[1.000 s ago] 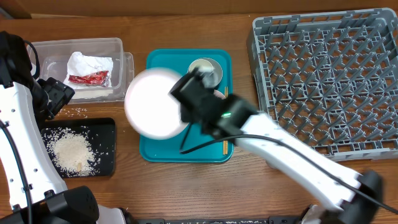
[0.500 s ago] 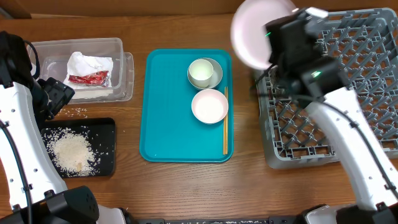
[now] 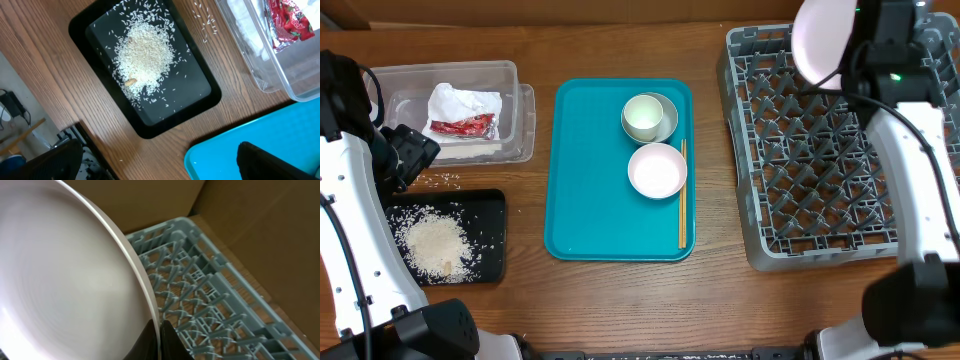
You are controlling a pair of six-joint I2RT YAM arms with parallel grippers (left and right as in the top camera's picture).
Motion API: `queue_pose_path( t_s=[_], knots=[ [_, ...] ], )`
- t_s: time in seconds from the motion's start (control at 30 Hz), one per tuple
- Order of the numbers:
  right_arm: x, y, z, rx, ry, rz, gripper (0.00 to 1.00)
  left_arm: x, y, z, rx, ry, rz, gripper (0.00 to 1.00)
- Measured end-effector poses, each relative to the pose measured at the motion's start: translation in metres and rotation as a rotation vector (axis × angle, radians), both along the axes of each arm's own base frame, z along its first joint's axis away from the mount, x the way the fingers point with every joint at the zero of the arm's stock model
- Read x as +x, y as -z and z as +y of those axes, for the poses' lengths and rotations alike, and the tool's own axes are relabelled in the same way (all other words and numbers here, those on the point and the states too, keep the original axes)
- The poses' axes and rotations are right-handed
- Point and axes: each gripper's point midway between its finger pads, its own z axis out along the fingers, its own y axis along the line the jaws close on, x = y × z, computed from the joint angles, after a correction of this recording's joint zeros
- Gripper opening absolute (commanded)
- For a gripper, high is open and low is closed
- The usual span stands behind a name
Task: Sort waste into correct bins and load items into the dishwasher
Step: 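Carry the plate to the rack and stand it upright in the tines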
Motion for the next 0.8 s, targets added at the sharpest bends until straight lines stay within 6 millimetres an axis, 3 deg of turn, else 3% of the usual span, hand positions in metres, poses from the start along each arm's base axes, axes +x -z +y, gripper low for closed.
queue_pose_path(
  t_s=[0.27,0.4,0.6,0.73,0.8],
  knots=[
    [0.035,0.058,0.015,0.004,-0.062,0.078,0.04,0.000,0.000,0.000,0.000,0.000,0.000,1.00],
    [0.042,0.068,0.014,-0.005,-0.056,0.074,0.04,0.000,0.000,0.000,0.000,0.000,0.000,1.00],
    [0.042,0.067,0.021,-0.034,-0.050,0.079,0.05,0.000,0.000,0.000,0.000,0.000,0.000,1.00],
    [0.041,0.062,0.043,-0.087,-0.065,0.082,0.18,0.000,0.000,0.000,0.000,0.000,0.000,1.00],
    [0.041,0.059,0.057,-0.121,-0.078,0.081,0.36,0.000,0.000,0.000,0.000,0.000,0.000,1.00]
  ],
)
